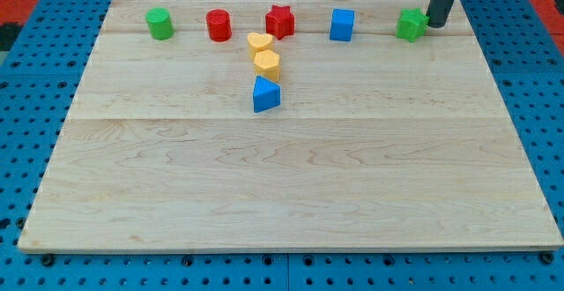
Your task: Slide the green star a bit up
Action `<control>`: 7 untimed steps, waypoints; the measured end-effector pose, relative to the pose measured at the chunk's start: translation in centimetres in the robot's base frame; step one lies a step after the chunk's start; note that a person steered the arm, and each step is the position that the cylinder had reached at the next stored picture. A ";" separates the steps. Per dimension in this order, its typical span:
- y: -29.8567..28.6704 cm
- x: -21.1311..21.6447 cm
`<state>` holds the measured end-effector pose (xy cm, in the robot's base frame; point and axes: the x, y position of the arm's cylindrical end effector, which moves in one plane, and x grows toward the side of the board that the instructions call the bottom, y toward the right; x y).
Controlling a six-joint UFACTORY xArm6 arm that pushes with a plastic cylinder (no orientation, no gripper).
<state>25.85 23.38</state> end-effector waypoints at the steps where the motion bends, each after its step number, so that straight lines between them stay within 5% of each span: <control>1: 0.0 0.2; 2: 0.0 5.0; 7: -7.4 5.8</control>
<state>31.60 15.94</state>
